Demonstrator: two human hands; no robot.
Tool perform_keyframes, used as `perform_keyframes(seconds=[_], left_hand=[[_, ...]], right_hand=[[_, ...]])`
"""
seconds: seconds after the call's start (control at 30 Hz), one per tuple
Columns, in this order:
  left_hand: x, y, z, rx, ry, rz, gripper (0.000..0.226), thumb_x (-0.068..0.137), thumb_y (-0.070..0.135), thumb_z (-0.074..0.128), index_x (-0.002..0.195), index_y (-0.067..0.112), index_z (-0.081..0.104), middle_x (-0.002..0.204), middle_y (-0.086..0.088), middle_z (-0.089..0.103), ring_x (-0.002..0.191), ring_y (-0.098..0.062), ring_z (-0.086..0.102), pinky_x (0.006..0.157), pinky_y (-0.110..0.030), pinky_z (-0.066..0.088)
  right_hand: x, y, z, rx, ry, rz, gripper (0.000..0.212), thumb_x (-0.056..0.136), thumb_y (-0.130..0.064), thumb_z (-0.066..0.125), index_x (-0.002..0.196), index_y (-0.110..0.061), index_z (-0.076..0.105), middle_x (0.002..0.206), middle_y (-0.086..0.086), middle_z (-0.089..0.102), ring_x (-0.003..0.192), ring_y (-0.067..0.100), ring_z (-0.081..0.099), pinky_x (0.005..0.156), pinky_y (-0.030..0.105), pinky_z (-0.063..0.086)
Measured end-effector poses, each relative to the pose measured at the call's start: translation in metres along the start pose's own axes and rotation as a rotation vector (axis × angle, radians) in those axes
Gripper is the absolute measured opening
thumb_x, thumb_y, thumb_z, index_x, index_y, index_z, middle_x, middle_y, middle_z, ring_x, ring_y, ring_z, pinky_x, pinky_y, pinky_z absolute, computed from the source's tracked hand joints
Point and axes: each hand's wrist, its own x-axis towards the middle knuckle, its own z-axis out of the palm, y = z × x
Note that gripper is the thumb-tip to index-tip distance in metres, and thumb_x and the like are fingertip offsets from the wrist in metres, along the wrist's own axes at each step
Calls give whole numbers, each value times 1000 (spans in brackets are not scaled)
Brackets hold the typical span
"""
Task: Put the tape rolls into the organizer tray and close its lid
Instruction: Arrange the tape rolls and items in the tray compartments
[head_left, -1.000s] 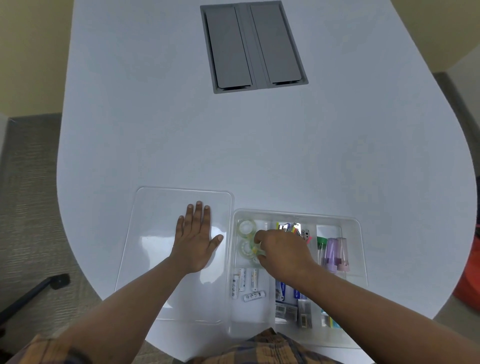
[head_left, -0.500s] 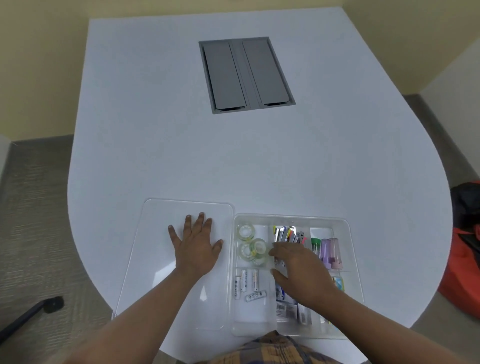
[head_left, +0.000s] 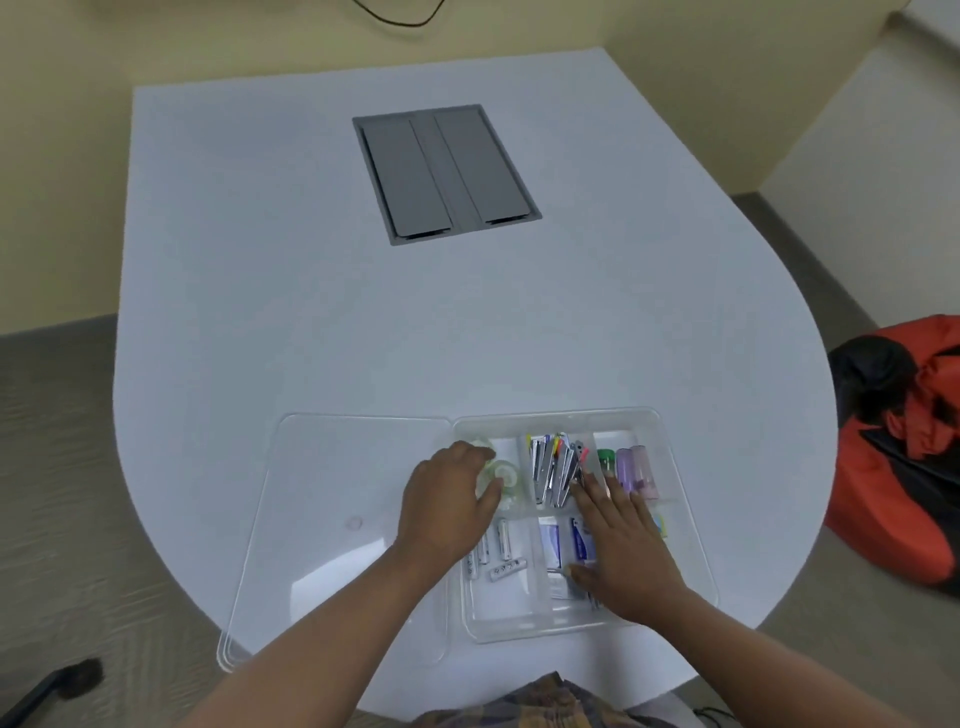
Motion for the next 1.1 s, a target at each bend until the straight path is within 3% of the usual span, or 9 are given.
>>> perform_keyframes(seconds=[0.13, 0.23, 0.33, 0.43, 0.57, 0.77, 0.93, 1.03, 1.1], left_hand=[[11, 14, 7, 119, -132, -27, 28, 85, 40, 55, 110, 26, 59, 105, 6, 63, 93, -19, 62, 73, -34, 52], [24, 29, 16, 240, -249, -69, 22, 84, 36, 57, 104, 26, 59, 102, 5, 58, 91, -20, 62, 65, -30, 45], [36, 39, 25, 383, -322, -92, 14, 85, 24, 59, 98, 21, 62, 105, 0, 56, 91, -23, 62, 62, -30, 43], [45, 45, 28, 474, -378, -131, 11, 84, 17, 61, 95, 16, 64, 103, -2, 59, 93, -25, 61, 63, -31, 44], [47, 48, 31, 510, -382, -180, 13, 82, 12, 63, 94, 9, 58, 97, -6, 63, 94, -25, 61, 65, -34, 48], [46, 46, 32, 468, -422, -151, 14, 84, 13, 63, 97, 8, 58, 102, -6, 54, 90, -26, 61, 65, -36, 48], [56, 34, 20, 156, -188, -340, 13, 86, 21, 60, 99, 23, 59, 78, 18, 51, 66, 1, 49, 53, -17, 30], [61, 26, 11, 182, -164, -361, 17, 87, 21, 60, 103, 28, 64, 90, 16, 62, 87, -12, 62, 66, -23, 38], [63, 24, 7, 266, -200, -349, 20, 85, 16, 60, 100, 27, 67, 100, 9, 64, 91, -20, 63, 69, -26, 40]], right_hand=[[0, -3, 5, 15, -15, -22, 110, 76, -62, 57, 150, -27, -16, 158, -4, -25, 146, 24, -22, 116, 43, -13], [0, 4, 5, 26, -44, -58, 114, 75, -62, 58, 147, -29, -23, 157, -4, -28, 145, 25, -25, 115, 44, -15], [4, 11, 3, 41, -64, -90, 115, 74, -60, 58, 143, -32, -30, 155, -6, -33, 143, 23, -29, 114, 44, -17], [7, 14, 4, 65, -73, -113, 114, 75, -57, 59, 146, -32, -26, 154, -7, -33, 141, 21, -31, 114, 43, -19], [7, 17, 7, 90, -74, -139, 109, 75, -54, 58, 148, -33, -20, 154, -8, -31, 139, 17, -33, 111, 41, -23], [6, 21, 11, 121, -75, -124, 106, 74, -52, 58, 150, -34, -13, 156, -9, -28, 140, 16, -32, 110, 40, -26], [9, 23, 10, 110, -70, -117, 105, 74, -53, 57, 150, -34, -12, 155, -10, -28, 142, 18, -29, 109, 39, -28], [9, 21, 10, 101, -73, -113, 104, 74, -55, 56, 150, -34, -13, 156, -9, -27, 144, 19, -26, 109, 39, -28], [9, 20, 10, 107, -72, -113, 105, 75, -55, 57, 150, -34, -13, 156, -10, -27, 144, 19, -27, 108, 39, -28]])
